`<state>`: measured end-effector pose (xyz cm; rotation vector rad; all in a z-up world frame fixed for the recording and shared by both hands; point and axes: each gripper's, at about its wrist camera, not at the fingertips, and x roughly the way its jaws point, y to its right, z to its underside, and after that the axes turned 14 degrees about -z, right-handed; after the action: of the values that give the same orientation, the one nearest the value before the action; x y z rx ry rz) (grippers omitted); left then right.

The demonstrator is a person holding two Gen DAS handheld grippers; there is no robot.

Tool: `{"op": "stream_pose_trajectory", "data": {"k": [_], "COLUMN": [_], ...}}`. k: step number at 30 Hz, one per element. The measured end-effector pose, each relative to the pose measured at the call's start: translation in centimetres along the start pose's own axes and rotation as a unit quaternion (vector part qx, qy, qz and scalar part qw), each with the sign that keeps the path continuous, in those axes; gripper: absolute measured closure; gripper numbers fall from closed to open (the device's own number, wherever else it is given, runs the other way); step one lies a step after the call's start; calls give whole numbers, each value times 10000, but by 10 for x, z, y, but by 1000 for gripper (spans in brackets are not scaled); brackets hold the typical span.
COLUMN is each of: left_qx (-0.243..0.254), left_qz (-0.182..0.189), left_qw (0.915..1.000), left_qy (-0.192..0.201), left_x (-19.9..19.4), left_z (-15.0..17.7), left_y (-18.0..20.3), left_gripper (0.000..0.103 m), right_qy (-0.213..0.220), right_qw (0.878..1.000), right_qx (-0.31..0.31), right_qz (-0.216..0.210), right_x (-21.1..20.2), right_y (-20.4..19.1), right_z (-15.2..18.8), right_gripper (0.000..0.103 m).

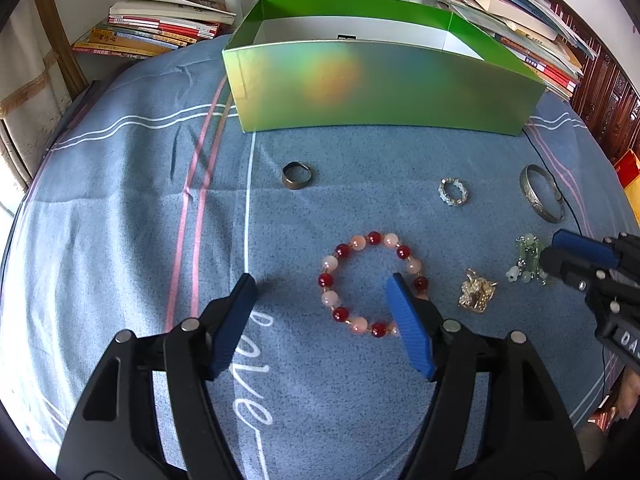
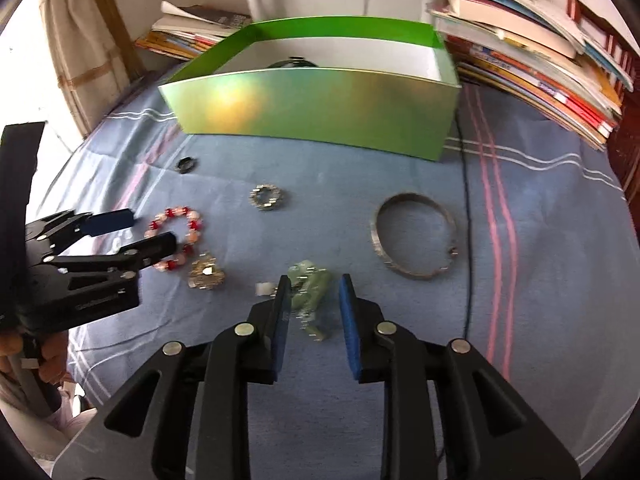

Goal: Organize jewelry

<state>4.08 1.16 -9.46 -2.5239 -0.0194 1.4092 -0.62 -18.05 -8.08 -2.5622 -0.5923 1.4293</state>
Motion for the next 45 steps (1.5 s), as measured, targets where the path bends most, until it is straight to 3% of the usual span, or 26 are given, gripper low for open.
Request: {"op": "stream_pose_trajectory", "data": {"k": [29, 36, 45], "left_qx": [-10, -5, -3], "left_qz": [-10, 2, 2], "left_qw": [10000, 10000, 10000], "left_qy": [9, 26, 32], "left_x": [0, 0, 0], "left_z": [0, 0, 1], "left_y": [1, 1, 1], "left_gripper": [34, 34, 32], "right_qy": [-111, -90, -69], "right_qw": [9991, 9990, 9991], "right_qx": [-276, -251, -210], "right_qz": [296, 362, 354], "right_x": [11, 11, 11], "right_y": [-9, -8, -7], "right_z": [-2, -2, 0], "right_gripper": [78, 71, 70]}}
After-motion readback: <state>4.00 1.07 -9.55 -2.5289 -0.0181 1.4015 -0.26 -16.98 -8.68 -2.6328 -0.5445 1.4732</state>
